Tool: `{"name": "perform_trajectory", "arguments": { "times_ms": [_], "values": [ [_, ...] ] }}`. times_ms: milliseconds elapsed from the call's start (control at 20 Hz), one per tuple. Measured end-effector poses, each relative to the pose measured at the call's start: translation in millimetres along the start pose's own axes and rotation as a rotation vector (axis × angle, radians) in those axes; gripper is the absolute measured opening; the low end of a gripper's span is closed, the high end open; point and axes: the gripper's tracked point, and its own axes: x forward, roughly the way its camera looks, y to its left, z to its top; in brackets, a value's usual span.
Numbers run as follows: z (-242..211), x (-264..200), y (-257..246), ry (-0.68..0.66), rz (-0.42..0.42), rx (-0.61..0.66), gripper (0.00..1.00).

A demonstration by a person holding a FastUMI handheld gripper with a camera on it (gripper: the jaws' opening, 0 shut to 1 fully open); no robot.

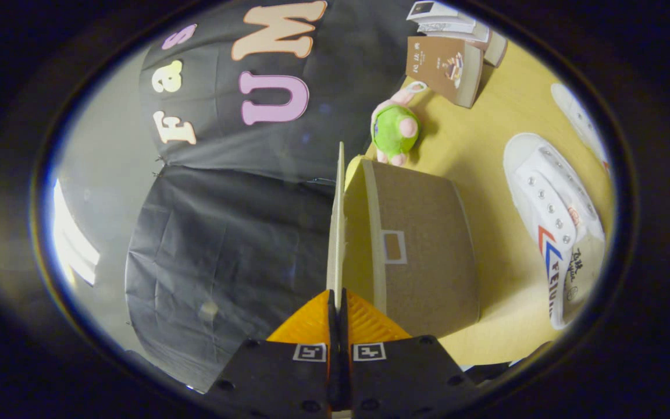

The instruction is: Open the storage box then place both shoes into the box .Put the left shoe in first, then the right shoe, with the right side of both shoes facing outward in a uniform manner.

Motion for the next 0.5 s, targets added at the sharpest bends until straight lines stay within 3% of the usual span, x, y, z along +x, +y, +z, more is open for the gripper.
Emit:
{"name": "perform_trajectory", "arguments": {
  "times_ms": [200,500],
  "values": [
    [-0.3,-18.5,29.8,0.001,0.002,-0.026,0.03],
    [-7.7,-1.9,86.7,0.018,0.022,-0.107,0.03]
  ]
}}
